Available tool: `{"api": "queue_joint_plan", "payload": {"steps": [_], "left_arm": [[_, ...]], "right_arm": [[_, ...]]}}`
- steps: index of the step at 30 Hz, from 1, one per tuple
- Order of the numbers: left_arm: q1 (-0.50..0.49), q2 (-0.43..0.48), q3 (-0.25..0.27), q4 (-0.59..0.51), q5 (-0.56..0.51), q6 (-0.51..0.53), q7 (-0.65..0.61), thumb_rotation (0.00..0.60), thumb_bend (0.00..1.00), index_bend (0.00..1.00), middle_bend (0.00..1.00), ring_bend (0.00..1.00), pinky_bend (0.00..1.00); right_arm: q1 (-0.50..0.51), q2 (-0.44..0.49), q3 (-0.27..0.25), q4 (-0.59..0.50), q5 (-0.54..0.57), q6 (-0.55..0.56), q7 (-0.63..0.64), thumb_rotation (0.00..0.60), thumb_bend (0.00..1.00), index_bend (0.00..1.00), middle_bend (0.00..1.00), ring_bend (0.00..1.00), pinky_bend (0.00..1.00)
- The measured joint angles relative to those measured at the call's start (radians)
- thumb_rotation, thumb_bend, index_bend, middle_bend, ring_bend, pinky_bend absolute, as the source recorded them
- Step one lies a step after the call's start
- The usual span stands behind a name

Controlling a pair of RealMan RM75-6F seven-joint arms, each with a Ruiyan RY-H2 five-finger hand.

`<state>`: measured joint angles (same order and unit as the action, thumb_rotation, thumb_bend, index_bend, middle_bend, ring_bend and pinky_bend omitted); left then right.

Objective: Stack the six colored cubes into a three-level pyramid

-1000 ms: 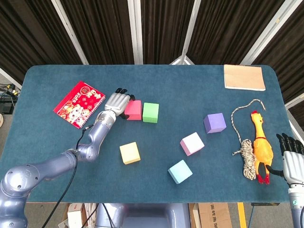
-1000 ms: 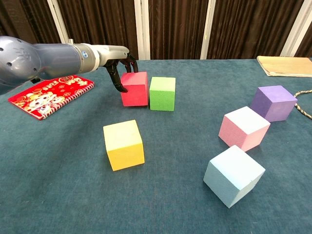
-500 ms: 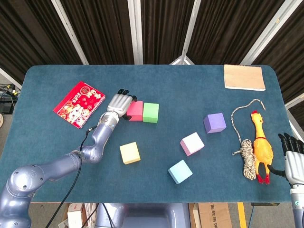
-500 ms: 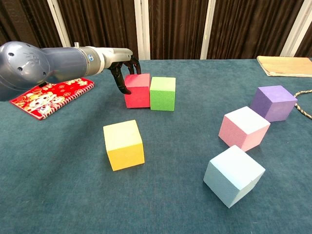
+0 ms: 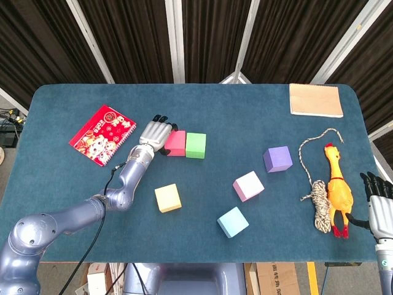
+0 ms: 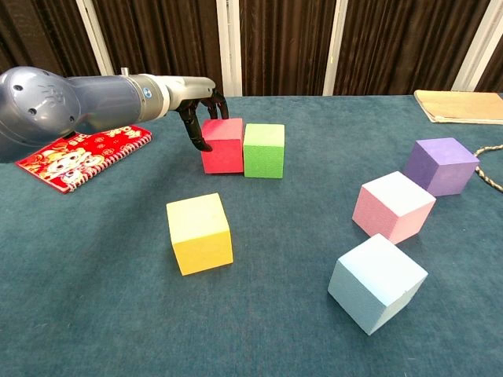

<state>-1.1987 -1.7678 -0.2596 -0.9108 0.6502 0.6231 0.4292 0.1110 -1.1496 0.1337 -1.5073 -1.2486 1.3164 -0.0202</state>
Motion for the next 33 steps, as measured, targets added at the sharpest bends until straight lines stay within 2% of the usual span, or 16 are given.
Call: {"api": "queue_joint_plan", "payload": {"steps": [33], "left_arm": [[-0.015, -0.025, 0.004, 0.027, -0.018, -0.013, 0.03, 0.6, 0.34, 0.25, 0.25, 0.07, 0.0]], "right_arm": [[-0.002, 0.007, 0.001, -0.002, 0.005, -0.004, 0.009, 0.6, 0.19, 0.05, 0.06, 0.03, 0.0]]}}
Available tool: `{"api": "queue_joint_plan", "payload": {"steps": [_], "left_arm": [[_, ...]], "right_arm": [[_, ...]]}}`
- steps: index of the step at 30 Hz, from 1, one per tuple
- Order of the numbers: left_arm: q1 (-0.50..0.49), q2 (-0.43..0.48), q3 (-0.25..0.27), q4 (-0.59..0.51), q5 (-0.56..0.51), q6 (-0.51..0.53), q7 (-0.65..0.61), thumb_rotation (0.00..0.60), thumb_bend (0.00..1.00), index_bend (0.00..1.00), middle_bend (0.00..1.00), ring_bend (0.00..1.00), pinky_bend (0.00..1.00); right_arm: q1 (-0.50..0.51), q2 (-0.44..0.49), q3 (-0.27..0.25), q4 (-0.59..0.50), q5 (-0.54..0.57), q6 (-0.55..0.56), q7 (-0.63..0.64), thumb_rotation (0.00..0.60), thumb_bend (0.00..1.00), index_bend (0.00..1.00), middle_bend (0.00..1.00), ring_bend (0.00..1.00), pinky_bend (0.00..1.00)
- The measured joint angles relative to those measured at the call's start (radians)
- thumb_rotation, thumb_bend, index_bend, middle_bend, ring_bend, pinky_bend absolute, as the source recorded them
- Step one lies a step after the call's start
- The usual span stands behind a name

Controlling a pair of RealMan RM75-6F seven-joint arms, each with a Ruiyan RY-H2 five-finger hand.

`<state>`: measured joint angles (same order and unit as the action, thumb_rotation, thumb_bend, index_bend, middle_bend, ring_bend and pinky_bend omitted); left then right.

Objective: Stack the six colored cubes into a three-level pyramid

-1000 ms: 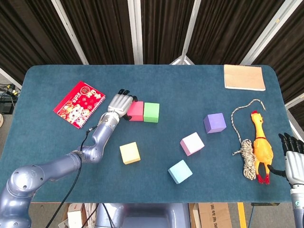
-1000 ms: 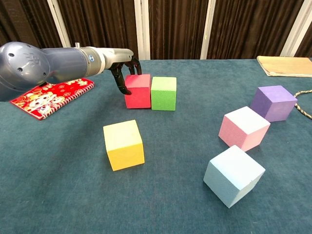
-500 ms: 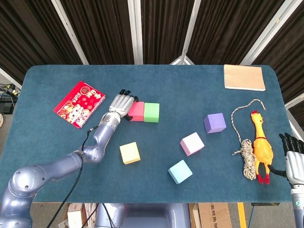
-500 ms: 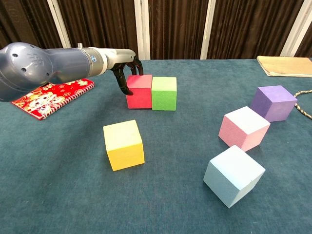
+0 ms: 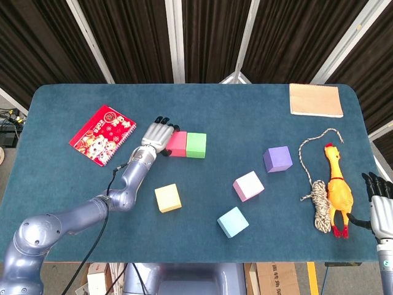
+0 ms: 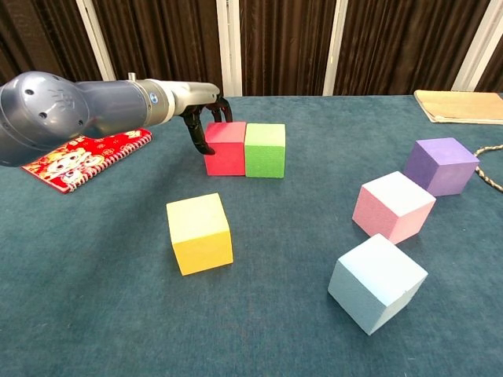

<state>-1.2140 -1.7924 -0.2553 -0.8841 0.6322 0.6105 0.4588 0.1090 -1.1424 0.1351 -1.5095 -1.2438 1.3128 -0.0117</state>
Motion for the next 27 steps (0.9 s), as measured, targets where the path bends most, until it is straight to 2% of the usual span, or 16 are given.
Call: {"api": "queue_joint_plan", "payload": {"steps": [27], "left_arm": [[-0.005, -0.001, 0.008, -0.039, -0.011, 0.03, 0.04, 0.6, 0.34, 0.25, 0.25, 0.07, 0.0]], "right_arm": [[-0.004, 0.007, 0.004, 0.007, 0.004, -0.004, 0.03, 0.6, 0.19, 0.05, 0.06, 0.03, 0.0]]}}
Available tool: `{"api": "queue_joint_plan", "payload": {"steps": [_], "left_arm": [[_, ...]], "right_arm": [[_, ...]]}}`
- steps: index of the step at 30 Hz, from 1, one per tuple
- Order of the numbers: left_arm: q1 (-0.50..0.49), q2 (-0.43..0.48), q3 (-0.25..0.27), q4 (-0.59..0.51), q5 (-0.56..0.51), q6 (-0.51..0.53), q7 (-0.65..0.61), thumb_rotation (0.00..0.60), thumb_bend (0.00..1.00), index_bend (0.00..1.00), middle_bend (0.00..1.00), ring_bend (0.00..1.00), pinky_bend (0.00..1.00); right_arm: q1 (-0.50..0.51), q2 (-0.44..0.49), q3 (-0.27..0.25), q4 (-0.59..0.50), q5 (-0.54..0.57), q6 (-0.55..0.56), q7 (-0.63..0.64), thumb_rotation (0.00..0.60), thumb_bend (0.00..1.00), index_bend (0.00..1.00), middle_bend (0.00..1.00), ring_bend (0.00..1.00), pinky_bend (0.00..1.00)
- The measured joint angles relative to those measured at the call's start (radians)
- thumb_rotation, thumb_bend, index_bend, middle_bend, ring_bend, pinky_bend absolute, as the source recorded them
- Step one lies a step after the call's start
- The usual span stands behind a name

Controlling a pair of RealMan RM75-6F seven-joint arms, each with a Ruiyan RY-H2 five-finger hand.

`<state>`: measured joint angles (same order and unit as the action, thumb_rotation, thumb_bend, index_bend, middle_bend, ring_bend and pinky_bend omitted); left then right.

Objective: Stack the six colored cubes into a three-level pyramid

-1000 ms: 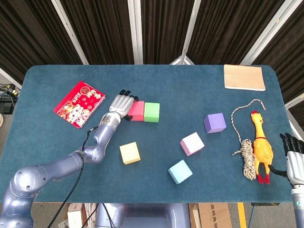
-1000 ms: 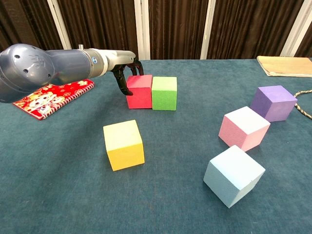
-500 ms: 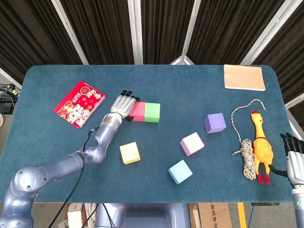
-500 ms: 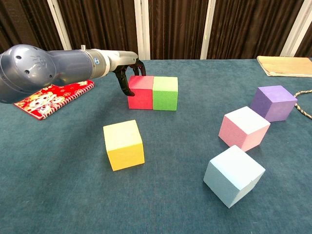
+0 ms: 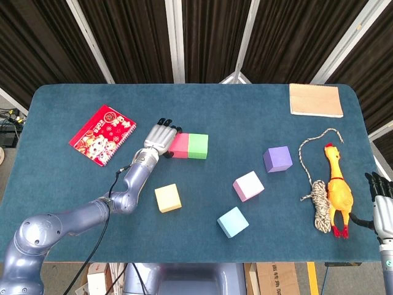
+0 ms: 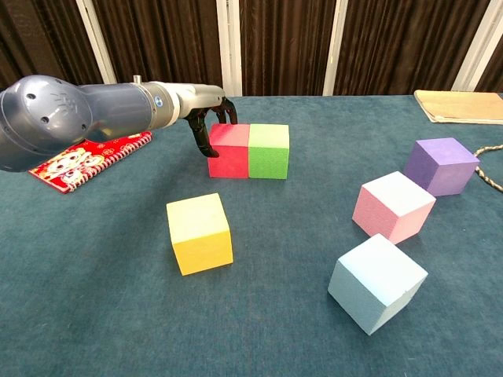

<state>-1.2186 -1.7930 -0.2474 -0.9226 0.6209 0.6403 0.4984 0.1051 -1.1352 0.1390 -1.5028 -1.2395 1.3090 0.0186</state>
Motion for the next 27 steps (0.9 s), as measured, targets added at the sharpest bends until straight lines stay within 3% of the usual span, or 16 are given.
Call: {"api": "queue_joint_plan", "payload": {"steps": [13, 20, 27], "left_arm": [[0.001, -0.011, 0.0, 0.01, -0.002, 0.014, 0.013, 0.6, 0.33, 0.2, 0.2, 0.04, 0.0], [0.001, -0.004, 0.001, 0.009, -0.013, 0.022, 0.033, 0.6, 0.32, 0.14, 0.12, 0.0, 0.0], [0.0, 0.043, 0.006, -0.051, -0.059, 0.015, 0.075, 0.6, 0.32, 0.09, 0.06, 0.0, 0.0]], "right_arm": [[-0.001, 0.003, -0.002, -0.003, -0.002, -0.002, -0.001, 0.6, 0.19, 0.05, 0.06, 0.03, 0.0], [0.0, 0.001, -0.002, -0.002, 0.0, -0.003, -0.006, 0.6, 0.19, 0.05, 0.06, 0.03, 0.0], [0.001, -0.002, -0.002, 0.0, 0.0, -0.002, -0.012, 0.6, 0.19, 0.05, 0.06, 0.03, 0.0]]}}
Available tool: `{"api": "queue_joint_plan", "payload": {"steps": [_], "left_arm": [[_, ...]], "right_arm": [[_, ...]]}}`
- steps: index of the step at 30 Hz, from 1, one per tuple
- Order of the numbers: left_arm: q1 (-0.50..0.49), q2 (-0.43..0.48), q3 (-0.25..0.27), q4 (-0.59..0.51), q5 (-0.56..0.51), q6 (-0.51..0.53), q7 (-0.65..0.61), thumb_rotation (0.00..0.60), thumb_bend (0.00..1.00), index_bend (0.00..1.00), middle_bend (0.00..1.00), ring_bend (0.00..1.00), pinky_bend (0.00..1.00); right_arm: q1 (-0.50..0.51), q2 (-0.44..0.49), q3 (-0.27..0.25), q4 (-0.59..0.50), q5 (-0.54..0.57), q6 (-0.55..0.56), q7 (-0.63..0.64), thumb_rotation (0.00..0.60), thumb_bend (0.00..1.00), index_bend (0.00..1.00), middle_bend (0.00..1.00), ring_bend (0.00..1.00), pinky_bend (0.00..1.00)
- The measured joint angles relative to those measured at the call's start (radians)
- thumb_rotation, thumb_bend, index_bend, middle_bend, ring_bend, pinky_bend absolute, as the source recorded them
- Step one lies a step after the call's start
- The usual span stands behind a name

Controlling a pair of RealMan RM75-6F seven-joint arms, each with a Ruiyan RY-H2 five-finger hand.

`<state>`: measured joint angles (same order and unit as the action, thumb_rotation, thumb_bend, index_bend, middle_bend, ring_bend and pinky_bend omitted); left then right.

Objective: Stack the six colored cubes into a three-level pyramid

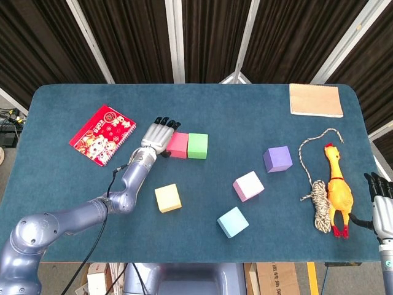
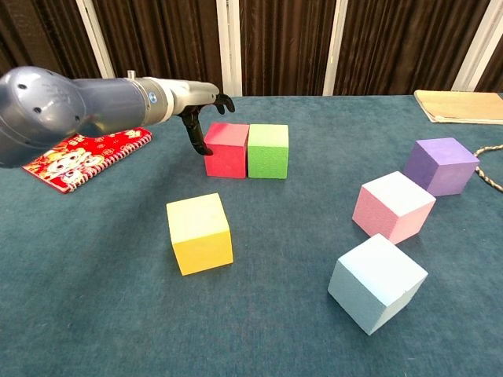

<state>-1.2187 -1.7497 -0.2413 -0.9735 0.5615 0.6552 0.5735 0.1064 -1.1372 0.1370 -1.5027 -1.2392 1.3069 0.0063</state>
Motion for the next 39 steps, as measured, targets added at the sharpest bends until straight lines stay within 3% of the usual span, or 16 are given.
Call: {"api": "queue_joint_plan", "payload": {"steps": [6, 12, 18, 22, 31, 35, 39], "left_arm": [[0.004, 0.089, -0.008, -0.13, -0.033, 0.019, 0.017, 0.6, 0.32, 0.08, 0.05, 0.0, 0.0], [0.042, 0.236, -0.035, -0.357, -0.028, 0.087, -0.013, 0.6, 0.32, 0.07, 0.06, 0.0, 0.0], [0.169, 0.441, -0.025, -0.634, 0.044, 0.236, -0.065, 0.6, 0.32, 0.08, 0.09, 0.0, 0.0], [0.324, 0.579, 0.01, -0.747, 0.185, 0.365, -0.168, 0.6, 0.32, 0.1, 0.09, 0.0, 0.0], [0.66, 0.67, 0.128, -0.688, 0.564, 0.656, -0.511, 0.6, 0.31, 0.12, 0.11, 0.0, 0.0], [0.77, 0.655, 0.161, -0.586, 0.655, 0.796, -0.648, 0.6, 0.32, 0.12, 0.11, 0.0, 0.0], [0.853, 0.629, 0.183, -0.48, 0.689, 0.87, -0.732, 0.6, 0.32, 0.13, 0.12, 0.0, 0.0]], "right_arm": [[0.002, -0.007, 0.0, 0.006, 0.001, -0.001, -0.007, 0.6, 0.18, 0.05, 0.06, 0.03, 0.0], [0.008, -0.018, -0.006, 0.007, -0.003, -0.007, -0.03, 0.6, 0.19, 0.05, 0.06, 0.03, 0.0], [0.01, -0.026, -0.013, -0.002, -0.024, 0.001, -0.037, 0.6, 0.19, 0.05, 0.06, 0.03, 0.0], [0.015, -0.033, -0.015, 0.0, -0.039, -0.002, -0.022, 0.6, 0.19, 0.05, 0.06, 0.03, 0.0], [0.055, -0.032, -0.017, 0.012, -0.067, -0.085, 0.094, 0.6, 0.19, 0.05, 0.06, 0.03, 0.0], [0.107, -0.015, -0.007, 0.011, -0.082, -0.147, 0.102, 0.6, 0.19, 0.05, 0.06, 0.03, 0.0], [0.162, 0.013, 0.015, -0.025, -0.092, -0.183, 0.074, 0.6, 0.19, 0.05, 0.06, 0.03, 0.0]]}}
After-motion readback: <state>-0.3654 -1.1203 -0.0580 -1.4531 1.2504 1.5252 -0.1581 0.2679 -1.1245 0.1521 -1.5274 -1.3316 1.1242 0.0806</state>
